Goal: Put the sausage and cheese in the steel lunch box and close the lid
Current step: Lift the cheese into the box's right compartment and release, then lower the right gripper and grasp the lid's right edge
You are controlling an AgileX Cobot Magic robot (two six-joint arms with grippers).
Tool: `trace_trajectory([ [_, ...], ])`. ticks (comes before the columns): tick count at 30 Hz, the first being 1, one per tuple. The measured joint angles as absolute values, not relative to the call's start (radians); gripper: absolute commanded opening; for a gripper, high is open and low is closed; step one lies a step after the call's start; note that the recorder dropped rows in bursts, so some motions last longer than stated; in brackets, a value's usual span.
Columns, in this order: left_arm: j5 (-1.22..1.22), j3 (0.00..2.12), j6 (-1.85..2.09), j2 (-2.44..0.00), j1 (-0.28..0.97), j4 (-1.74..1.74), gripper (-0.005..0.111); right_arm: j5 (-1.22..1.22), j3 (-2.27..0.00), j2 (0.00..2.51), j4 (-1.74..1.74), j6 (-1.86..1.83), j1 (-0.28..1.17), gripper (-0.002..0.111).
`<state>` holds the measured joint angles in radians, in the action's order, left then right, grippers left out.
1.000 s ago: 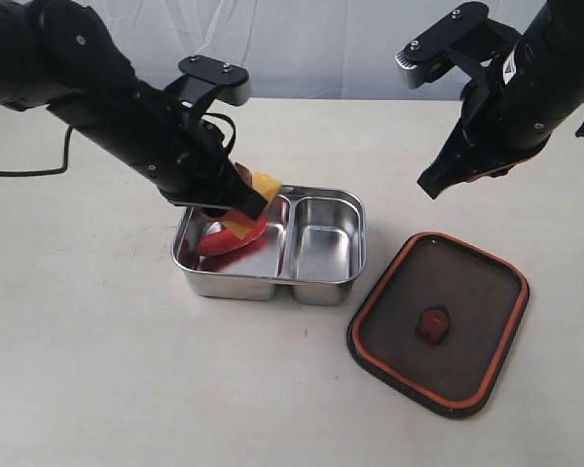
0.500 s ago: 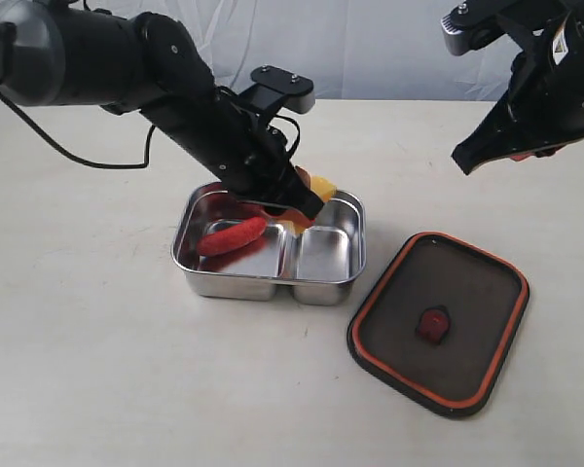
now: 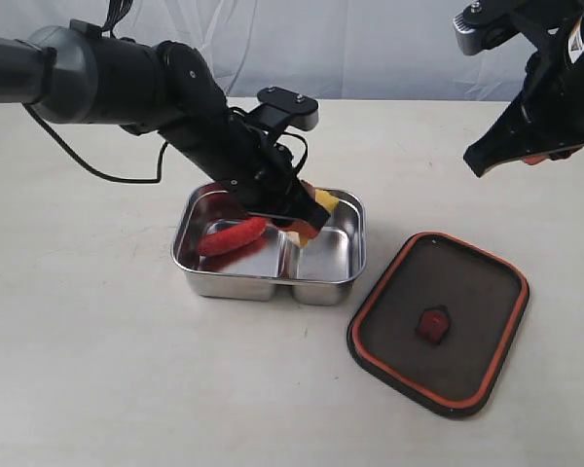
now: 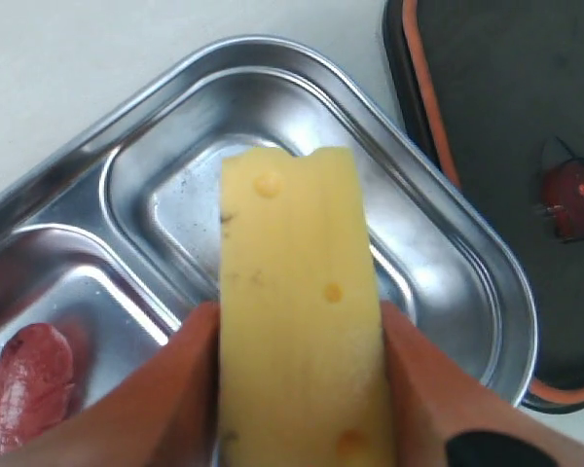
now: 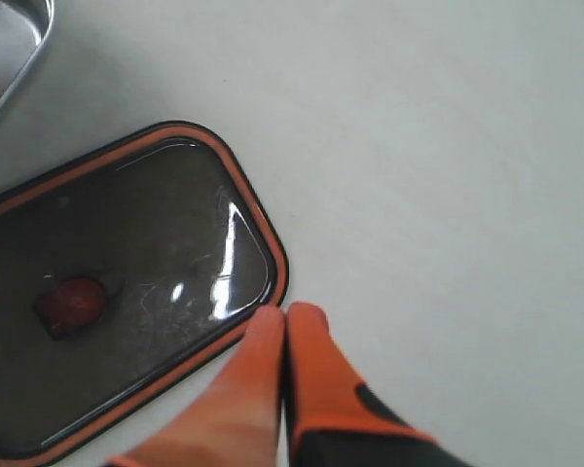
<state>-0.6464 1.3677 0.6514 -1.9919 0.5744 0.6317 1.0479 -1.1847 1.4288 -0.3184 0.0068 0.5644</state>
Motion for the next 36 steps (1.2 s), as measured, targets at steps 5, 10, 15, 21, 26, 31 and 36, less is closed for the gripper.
trace_trajectory([
  [5, -0.641, 1.372, 0.662, -1.992, 0.574, 0.647, 0.028, 1.048, -1.185, 1.429, -0.321, 0.007, 0.564, 0.0],
  [10, -0.641, 1.372, 0.704, -1.992, 0.574, 0.717, 0.05, 1.048, -1.185, 1.429, -0.33, 0.007, 0.564, 0.0],
  [15, -0.641, 1.374, 0.735, -1.992, 0.574, 0.757, 0.052, 1.048, -1.185, 1.429, -0.358, 0.007, 0.564, 0.0],
  [21, -0.641, 1.374, 0.737, -1.992, 0.574, 0.759, 0.049, 1.042, -1.185, 1.429, -0.364, 0.008, 0.564, 0.0],
  [26, -0.683, 1.374, 0.737, -1.99, 0.574, 0.734, 0.003, 0.94, -1.146, 1.429, -0.343, 0.009, 0.523, 0.0],
  [31, -0.758, 1.374, 0.722, -1.951, 0.574, 0.633, 0.0, 0.868, -1.07, 1.429, -0.301, 0.0, 0.369, 0.0],
  [36, -0.796, 1.374, 0.692, -1.892, 0.574, 0.611, 0.0, 0.857, -1.055, 1.492, 0.033, -0.232, 0.192, 0.022],
])
